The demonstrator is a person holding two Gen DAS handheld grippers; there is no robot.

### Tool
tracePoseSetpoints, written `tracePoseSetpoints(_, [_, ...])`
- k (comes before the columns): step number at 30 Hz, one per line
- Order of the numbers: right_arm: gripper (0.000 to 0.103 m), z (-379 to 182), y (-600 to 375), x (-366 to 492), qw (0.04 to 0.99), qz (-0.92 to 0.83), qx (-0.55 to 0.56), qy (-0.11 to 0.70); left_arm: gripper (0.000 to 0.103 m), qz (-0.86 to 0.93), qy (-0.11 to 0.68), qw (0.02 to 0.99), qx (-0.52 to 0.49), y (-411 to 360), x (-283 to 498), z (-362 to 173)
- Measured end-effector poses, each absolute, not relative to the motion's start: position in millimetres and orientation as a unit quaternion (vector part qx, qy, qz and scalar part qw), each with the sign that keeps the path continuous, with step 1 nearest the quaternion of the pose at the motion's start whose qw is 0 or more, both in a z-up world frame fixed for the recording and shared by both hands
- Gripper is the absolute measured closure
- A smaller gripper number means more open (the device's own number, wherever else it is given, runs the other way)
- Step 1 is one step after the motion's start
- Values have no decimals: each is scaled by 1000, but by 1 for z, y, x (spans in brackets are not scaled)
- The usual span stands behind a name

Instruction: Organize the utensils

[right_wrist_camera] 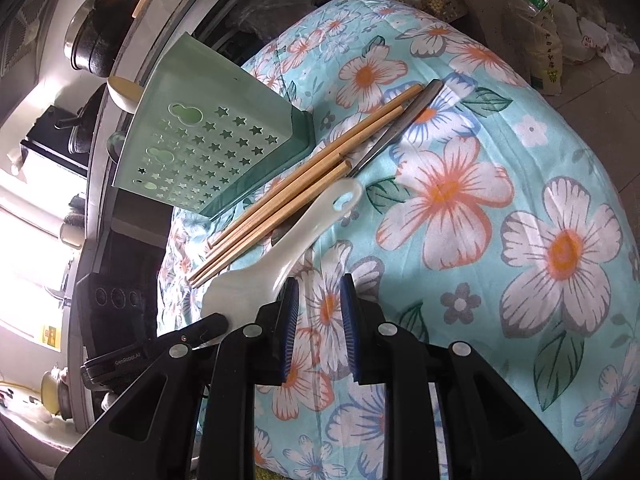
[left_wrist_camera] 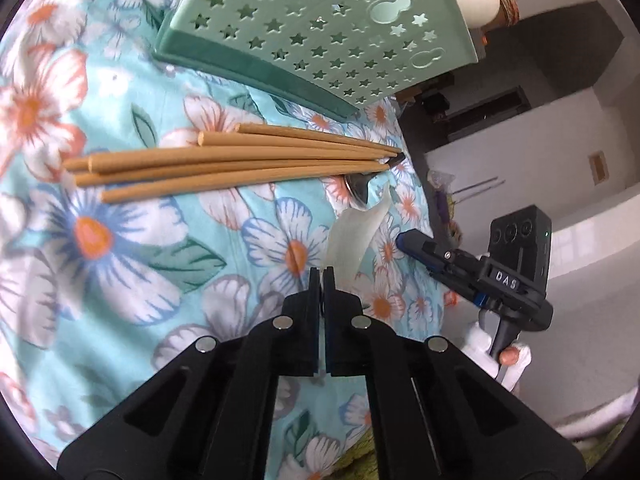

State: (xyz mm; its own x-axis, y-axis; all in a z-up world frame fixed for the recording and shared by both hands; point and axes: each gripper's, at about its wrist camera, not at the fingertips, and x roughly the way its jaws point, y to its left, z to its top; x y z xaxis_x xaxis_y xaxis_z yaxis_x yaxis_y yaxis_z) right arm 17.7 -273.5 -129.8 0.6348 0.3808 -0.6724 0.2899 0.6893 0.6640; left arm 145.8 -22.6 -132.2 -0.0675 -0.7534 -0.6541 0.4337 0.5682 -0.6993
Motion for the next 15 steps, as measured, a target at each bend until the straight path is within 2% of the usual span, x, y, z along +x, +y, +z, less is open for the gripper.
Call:
tracePoseSetpoints(3, [81, -132, -272, 18, 812, 29, 395, 428, 102, -439, 584, 673, -114, -15, 157, -126])
tracePoseSetpoints(6, [81, -133, -270, 19, 811, 31, 395, 430, 100, -420, 597, 668, -145, -7, 166, -134])
tracePoseSetpoints(13, [81, -134, -270, 19, 811, 26, 395, 430, 76, -424, 594, 661, -175, -5, 155, -143])
tracePoseSetpoints(15, [81, -135, -270, 20, 811, 26, 395, 431, 73, -422, 590, 667, -170, -9, 151, -141])
